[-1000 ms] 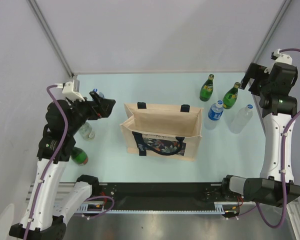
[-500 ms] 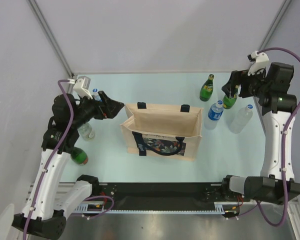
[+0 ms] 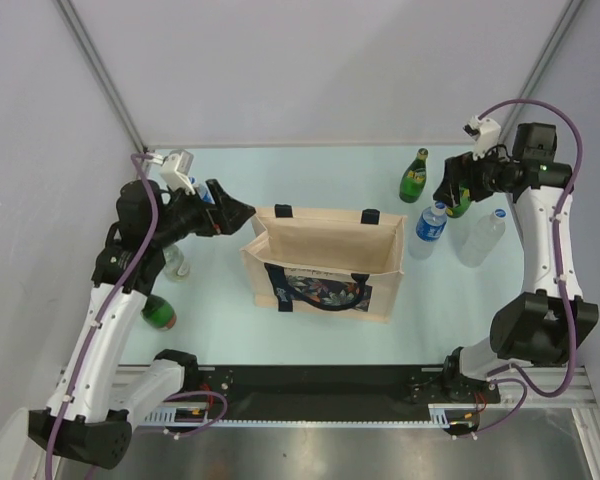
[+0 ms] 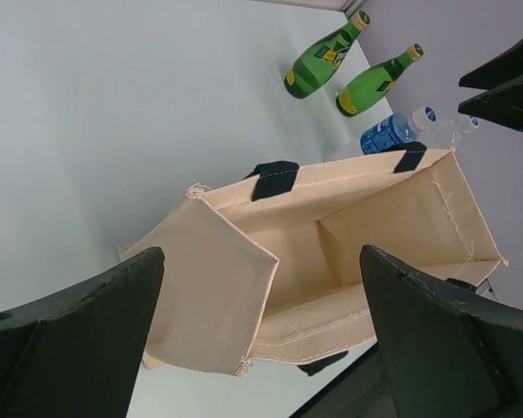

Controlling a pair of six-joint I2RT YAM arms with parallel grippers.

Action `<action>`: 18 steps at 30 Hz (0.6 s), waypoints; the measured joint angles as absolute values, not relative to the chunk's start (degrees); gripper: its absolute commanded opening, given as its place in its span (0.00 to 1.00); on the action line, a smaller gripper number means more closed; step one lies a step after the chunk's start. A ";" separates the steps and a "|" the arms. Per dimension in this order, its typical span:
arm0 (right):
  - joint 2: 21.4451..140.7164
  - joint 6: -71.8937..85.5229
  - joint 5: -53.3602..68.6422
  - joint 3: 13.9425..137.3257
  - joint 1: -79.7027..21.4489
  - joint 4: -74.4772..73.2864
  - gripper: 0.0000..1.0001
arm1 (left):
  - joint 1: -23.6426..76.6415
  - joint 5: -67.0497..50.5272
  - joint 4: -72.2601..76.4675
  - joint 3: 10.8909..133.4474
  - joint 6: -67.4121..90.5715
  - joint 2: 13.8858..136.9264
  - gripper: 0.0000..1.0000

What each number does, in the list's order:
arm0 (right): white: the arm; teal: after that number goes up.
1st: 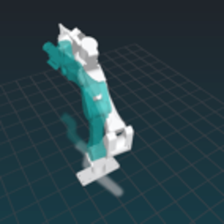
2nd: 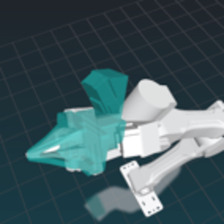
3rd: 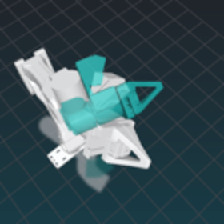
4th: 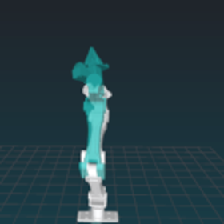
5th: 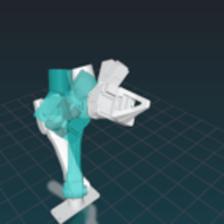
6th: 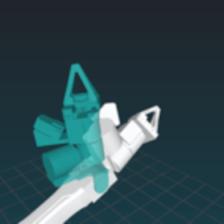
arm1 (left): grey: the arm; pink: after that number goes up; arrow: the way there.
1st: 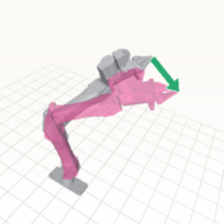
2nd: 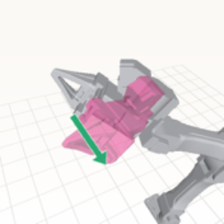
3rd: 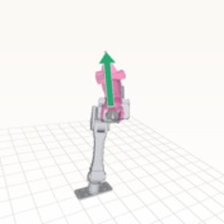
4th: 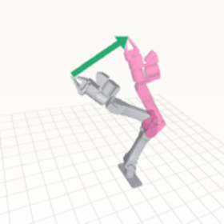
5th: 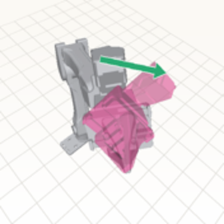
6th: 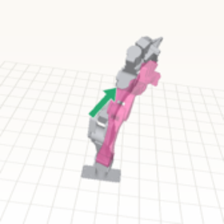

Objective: Place the beverage into the canvas bag

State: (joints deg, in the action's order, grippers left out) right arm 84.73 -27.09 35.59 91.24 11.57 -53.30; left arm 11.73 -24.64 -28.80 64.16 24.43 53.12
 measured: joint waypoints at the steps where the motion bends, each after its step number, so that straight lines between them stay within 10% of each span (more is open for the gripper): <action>1: 85.27 -27.86 35.35 91.24 11.16 -53.30 1.00 | 11.75 -24.69 -28.73 64.20 24.43 53.43 1.00; 18: 89.01 -30.06 27.24 85.08 6.00 -51.48 0.78 | 11.88 -24.69 -27.92 65.80 24.38 56.95 1.00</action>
